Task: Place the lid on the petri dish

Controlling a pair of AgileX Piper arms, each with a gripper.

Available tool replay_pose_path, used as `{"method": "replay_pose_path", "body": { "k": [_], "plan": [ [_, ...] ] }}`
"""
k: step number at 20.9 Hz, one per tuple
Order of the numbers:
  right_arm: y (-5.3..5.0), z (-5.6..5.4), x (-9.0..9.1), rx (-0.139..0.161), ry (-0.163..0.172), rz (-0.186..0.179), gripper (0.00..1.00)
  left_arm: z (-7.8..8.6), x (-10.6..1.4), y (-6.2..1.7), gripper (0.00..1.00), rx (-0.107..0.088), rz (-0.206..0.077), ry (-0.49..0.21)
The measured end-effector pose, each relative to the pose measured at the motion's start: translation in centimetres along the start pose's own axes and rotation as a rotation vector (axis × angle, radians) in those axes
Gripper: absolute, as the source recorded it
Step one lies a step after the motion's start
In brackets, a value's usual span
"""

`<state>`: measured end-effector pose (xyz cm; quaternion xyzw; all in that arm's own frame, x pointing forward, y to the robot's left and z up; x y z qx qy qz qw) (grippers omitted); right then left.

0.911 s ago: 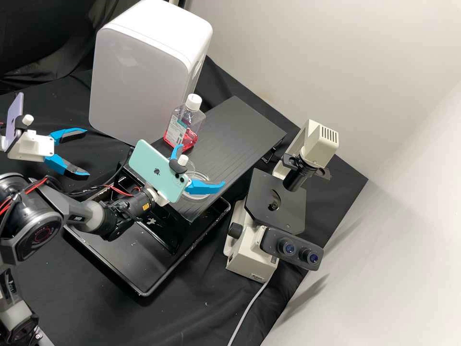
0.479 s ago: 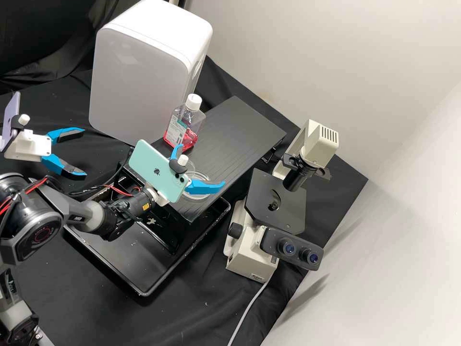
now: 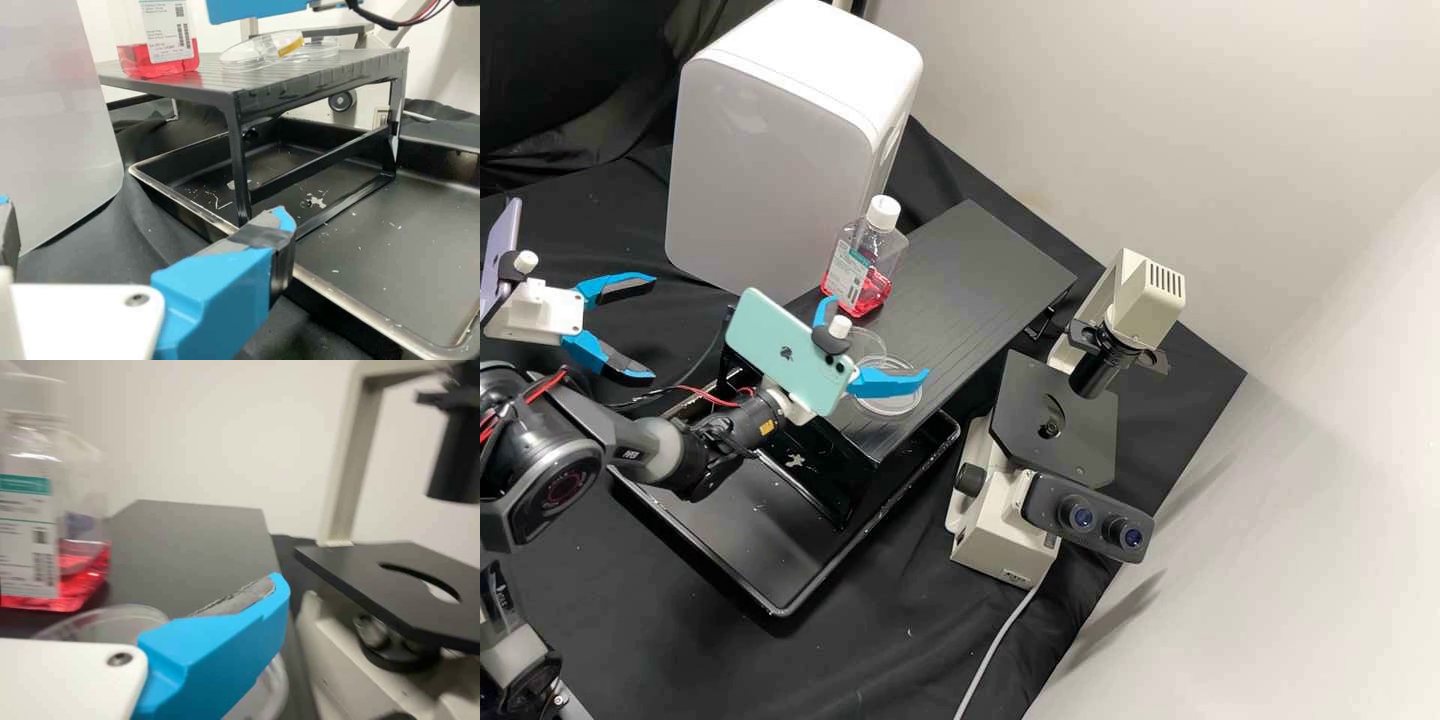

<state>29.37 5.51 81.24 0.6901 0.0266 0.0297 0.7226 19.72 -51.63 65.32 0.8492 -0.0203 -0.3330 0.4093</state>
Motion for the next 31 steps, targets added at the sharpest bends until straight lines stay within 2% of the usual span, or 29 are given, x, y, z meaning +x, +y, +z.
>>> {"method": "replay_pose_path", "body": {
  "k": [2,4,6,10,16,19,21,25,31],
  "plan": [
    [-0.7,-1.0,-0.4,-0.035,0.041,-0.011,1.00,0.0,0.0,0.00,1.00,0.000,0.000,0.001],
    [-1.4,-1.6,-0.6,-0.061,0.067,-0.029,1.00,0.0,0.0,-0.04,1.00,0.000,-0.002,0.001],
    [-2.0,-1.8,-1.0,-0.084,0.074,-0.048,1.00,-0.1,0.0,-0.19,1.00,0.000,-0.008,0.002],
    [-2.7,-1.7,-1.4,-0.093,0.072,-0.069,1.00,-0.1,0.1,-0.31,1.00,0.001,-0.013,0.003],
    [-3.2,-0.5,-1.9,-0.081,0.013,-0.072,1.00,-0.1,0.2,-0.40,1.00,0.001,-0.016,0.004],
    [-3.2,0.1,-2.3,-0.093,-0.031,-0.057,1.00,-0.1,0.2,-0.67,1.00,0.002,-0.026,0.006],
    [-3.0,0.3,-2.4,-0.101,-0.048,-0.031,1.00,-0.1,0.2,-0.72,1.00,0.002,-0.029,0.006],
    [-2.8,0.3,-2.5,-0.123,-0.045,-0.004,1.00,-0.1,0.2,-0.72,1.00,0.002,-0.029,0.006],
    [-3.0,0.5,-2.2,-0.127,-0.049,-0.001,1.00,-0.1,0.2,-0.72,1.00,0.002,-0.029,0.006]
  ]
}}
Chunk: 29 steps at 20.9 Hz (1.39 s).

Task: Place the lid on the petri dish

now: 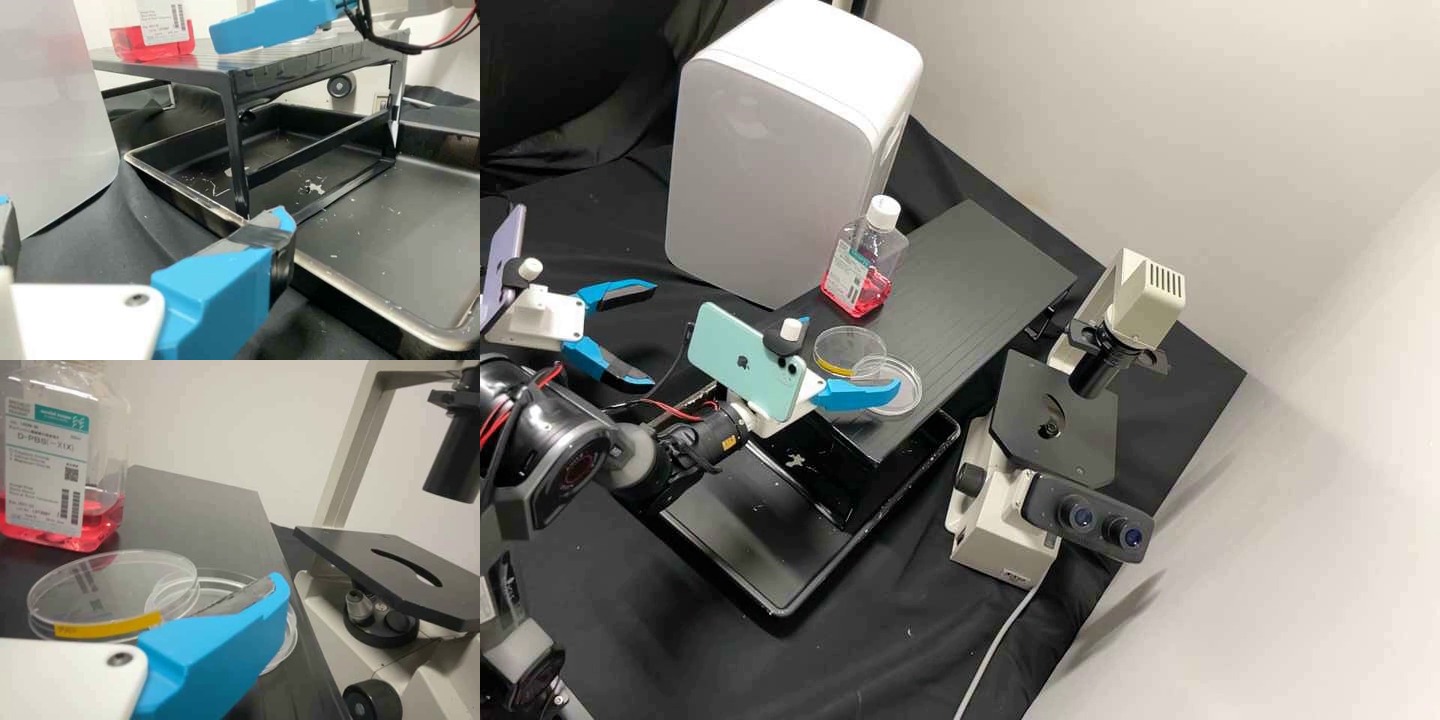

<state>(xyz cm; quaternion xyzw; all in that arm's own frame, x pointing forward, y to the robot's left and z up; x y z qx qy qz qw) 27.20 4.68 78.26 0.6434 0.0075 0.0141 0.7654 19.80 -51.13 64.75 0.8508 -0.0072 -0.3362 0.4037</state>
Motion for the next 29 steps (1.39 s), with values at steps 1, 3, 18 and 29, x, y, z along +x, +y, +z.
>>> {"method": "replay_pose_path", "body": {
  "k": [1,3,18,29],
  "plan": [
    [0.1,0.1,0.1,0.000,-0.005,0.004,1.00,0.0,0.0,0.04,1.00,0.000,0.002,0.000],
    [0.3,0.1,0.3,0.002,-0.005,0.014,1.00,0.0,0.1,0.12,1.00,0.000,0.006,-0.001],
    [-0.2,0.2,1.8,0.000,-0.017,-0.007,1.00,0.0,0.2,-0.16,1.00,0.000,-0.005,0.001],
    [-0.5,0.0,1.9,-0.002,-0.006,-0.016,0.00,0.0,0.4,0.01,1.00,0.000,0.003,-0.001]
  ]
}}
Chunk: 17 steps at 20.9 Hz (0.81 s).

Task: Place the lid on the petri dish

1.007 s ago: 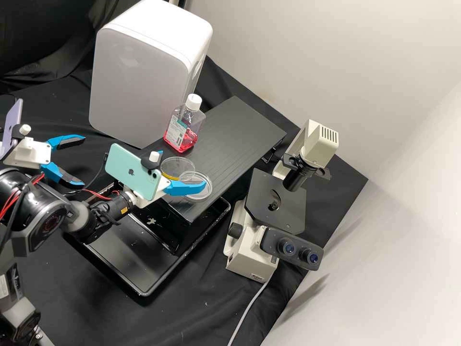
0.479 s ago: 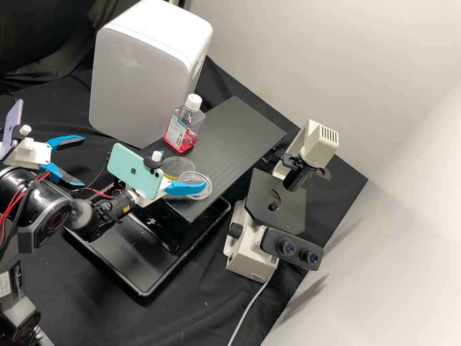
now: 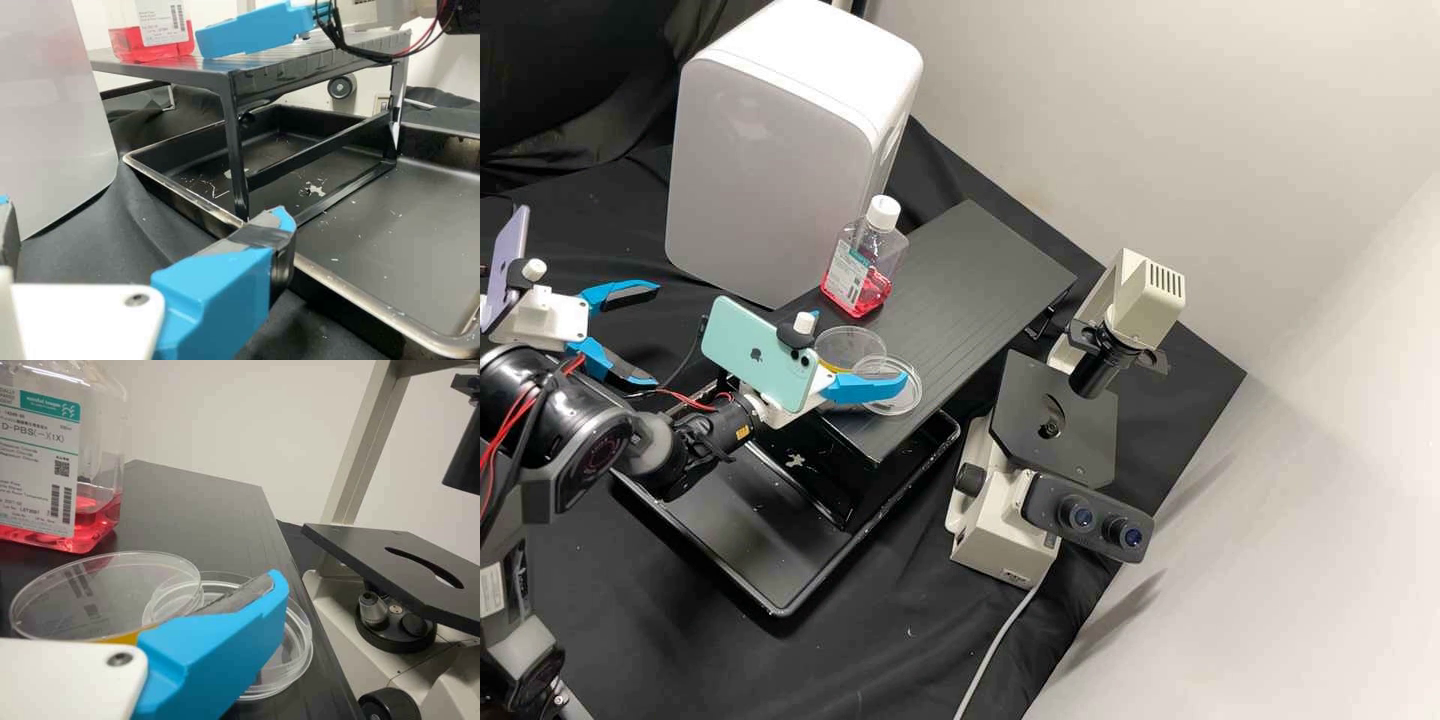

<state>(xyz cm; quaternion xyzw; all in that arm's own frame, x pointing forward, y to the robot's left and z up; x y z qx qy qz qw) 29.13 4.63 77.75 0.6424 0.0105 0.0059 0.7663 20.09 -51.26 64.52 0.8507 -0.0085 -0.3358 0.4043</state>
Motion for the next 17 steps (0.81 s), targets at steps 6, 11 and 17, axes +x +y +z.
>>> {"method": "replay_pose_path", "body": {
  "k": [6,11,17],
  "plan": [
    [-0.19,-0.29,-0.01,0.006,0.032,-0.021,0.00,-0.03,0.05,-0.20,1.00,0.001,-0.008,0.001],
    [-0.26,-0.41,-0.01,0.003,0.045,-0.029,0.00,-0.04,0.05,-0.21,1.00,0.001,-0.008,0.002],
    [-0.34,-0.53,-0.02,0.012,0.059,-0.038,0.00,-0.03,0.12,-0.20,1.00,0.001,-0.008,0.001]
  ]
}}
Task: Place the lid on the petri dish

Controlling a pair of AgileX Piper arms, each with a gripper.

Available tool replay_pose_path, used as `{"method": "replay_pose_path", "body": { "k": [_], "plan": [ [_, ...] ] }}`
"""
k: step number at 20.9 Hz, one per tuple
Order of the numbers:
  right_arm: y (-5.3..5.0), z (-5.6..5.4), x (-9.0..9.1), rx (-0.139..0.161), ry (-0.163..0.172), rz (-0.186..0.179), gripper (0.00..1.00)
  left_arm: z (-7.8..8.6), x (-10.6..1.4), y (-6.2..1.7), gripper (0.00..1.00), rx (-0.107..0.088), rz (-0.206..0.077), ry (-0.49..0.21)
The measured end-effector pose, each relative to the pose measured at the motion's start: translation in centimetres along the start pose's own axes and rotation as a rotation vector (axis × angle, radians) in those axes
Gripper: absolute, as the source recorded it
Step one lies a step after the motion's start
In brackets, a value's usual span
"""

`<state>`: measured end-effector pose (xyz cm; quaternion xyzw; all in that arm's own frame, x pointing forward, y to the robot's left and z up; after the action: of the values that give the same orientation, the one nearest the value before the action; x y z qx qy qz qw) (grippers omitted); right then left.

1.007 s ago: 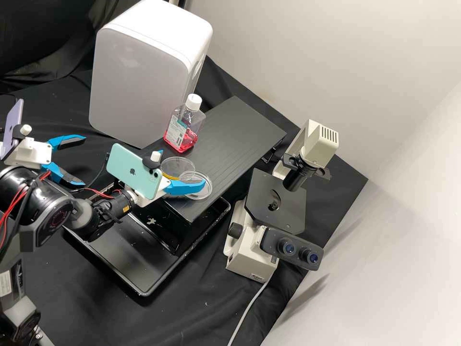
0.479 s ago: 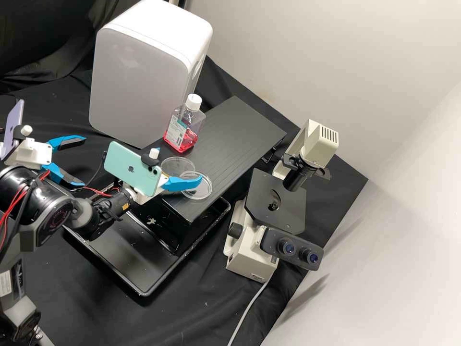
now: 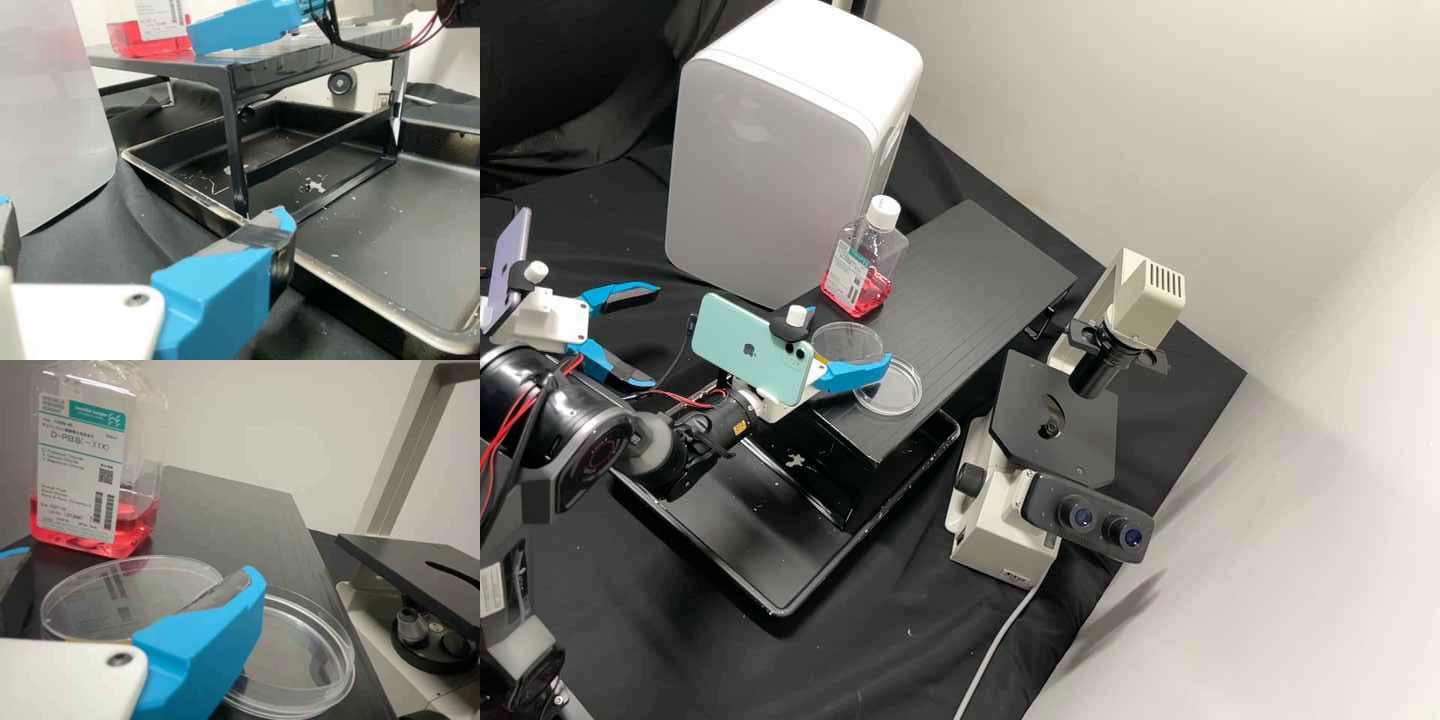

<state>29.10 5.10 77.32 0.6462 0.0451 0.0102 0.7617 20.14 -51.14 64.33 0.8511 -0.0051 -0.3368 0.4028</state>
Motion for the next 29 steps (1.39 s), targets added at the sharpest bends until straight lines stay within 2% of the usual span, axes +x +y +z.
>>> {"method": "replay_pose_path", "body": {
  "k": [19,22,25,29],
  "plan": [
    [0.2,0.4,-0.2,0.017,-0.009,0.006,0.00,0.0,0.0,0.00,1.00,0.000,0.000,0.000],
    [0.2,0.5,-0.6,0.015,-0.007,0.016,0.00,0.0,0.0,0.00,1.00,0.000,0.000,0.000],
    [1.0,0.7,-1.0,0.018,-0.013,0.040,0.00,0.0,0.0,0.00,1.00,0.000,0.000,0.000],
    [1.9,1.1,-1.3,0.047,-0.015,0.092,0.00,0.0,0.0,0.00,1.00,0.000,0.000,0.000]
  ]
}}
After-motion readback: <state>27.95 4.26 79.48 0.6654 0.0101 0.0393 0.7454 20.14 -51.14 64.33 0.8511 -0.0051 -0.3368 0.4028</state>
